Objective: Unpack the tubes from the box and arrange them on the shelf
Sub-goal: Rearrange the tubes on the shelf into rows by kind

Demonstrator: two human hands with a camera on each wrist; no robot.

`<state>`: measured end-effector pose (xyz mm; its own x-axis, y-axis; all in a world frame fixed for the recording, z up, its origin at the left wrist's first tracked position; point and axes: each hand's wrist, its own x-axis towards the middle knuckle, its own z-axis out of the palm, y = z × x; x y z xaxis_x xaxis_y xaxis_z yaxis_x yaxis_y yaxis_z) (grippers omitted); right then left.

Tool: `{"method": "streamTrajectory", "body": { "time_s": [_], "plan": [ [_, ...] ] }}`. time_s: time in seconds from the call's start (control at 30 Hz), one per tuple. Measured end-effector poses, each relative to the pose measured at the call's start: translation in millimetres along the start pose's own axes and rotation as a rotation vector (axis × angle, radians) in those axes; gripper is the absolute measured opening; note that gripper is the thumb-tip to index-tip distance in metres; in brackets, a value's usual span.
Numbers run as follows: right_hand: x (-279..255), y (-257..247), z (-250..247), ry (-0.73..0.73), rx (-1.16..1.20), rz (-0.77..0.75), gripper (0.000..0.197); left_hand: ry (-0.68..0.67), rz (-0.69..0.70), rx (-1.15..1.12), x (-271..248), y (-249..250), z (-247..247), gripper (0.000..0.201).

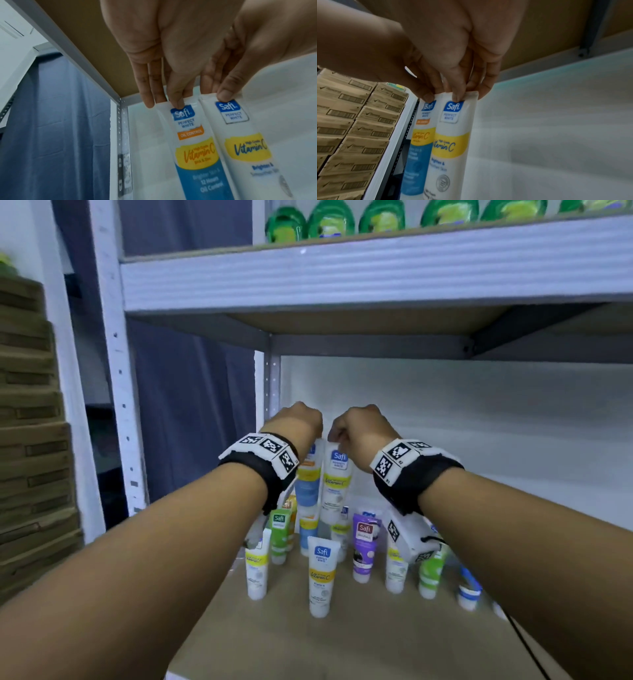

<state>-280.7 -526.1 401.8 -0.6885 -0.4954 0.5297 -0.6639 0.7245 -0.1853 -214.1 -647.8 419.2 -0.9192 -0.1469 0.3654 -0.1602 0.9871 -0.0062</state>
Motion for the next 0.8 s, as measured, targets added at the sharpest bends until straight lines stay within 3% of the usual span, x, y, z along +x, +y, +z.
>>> {"method": "streamTrajectory", "body": {
  "time_s": [0.17,0.33,0.8],
  "plan": [
    [-27,-17,-31,0.066,-0.028,-0.022,0.034,0.076,0.069,-0.062,-38,-5,-23,0.033],
    [-71,-23,-34,0.018,-0.032,0.004,0.034,0.156,0.199,-0.127,-79,-8,-4,0.033],
    [-180,3,38,-0.108,0.045,0.162,0.037,0.006,0.287,-0.241,-132,16,97,0.028]
  ]
}}
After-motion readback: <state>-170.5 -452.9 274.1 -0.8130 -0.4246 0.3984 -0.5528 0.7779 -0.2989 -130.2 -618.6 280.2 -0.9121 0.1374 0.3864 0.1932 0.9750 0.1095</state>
